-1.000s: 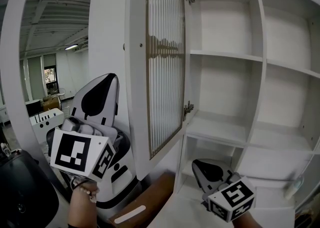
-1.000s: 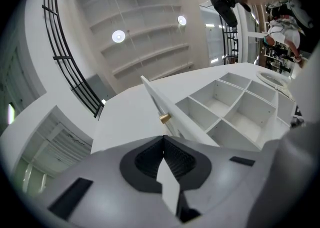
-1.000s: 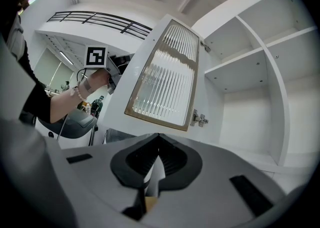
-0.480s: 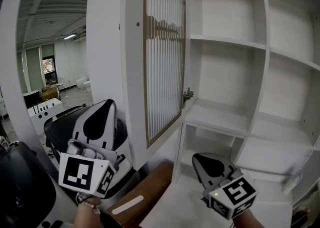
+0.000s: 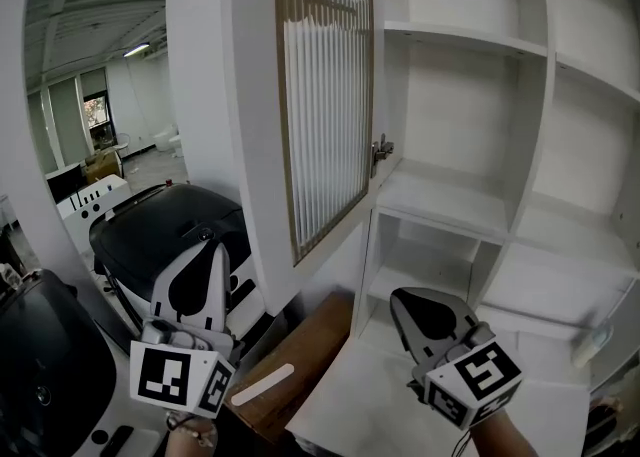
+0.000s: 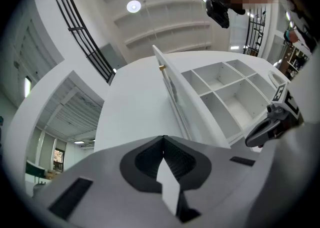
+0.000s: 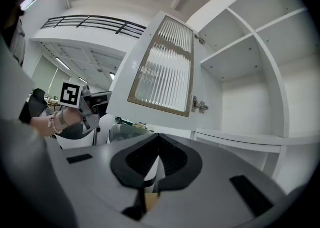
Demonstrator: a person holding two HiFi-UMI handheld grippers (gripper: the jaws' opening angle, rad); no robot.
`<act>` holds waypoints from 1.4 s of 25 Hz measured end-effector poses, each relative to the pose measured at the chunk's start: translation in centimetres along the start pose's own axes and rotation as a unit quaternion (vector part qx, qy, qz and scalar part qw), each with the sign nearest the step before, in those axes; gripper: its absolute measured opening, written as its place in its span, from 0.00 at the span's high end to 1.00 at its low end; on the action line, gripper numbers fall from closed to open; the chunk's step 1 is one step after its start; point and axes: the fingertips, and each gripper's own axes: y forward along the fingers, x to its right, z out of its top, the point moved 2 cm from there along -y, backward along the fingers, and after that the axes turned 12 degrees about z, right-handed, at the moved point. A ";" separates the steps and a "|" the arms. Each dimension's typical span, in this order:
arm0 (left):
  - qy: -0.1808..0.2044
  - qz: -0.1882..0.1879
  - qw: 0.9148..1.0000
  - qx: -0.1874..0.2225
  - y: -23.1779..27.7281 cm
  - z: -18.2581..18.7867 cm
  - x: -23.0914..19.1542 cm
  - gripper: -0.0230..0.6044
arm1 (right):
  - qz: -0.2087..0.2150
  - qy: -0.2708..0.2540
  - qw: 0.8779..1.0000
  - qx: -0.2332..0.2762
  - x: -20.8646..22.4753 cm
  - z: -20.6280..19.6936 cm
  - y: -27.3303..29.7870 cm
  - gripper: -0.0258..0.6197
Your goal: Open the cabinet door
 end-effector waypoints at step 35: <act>-0.100 -0.146 0.977 -0.117 -3.3 -11.5 15.1 0.96 | -0.132 0.033 0.991 -0.011 1.8 -7.9 -7.7 0.96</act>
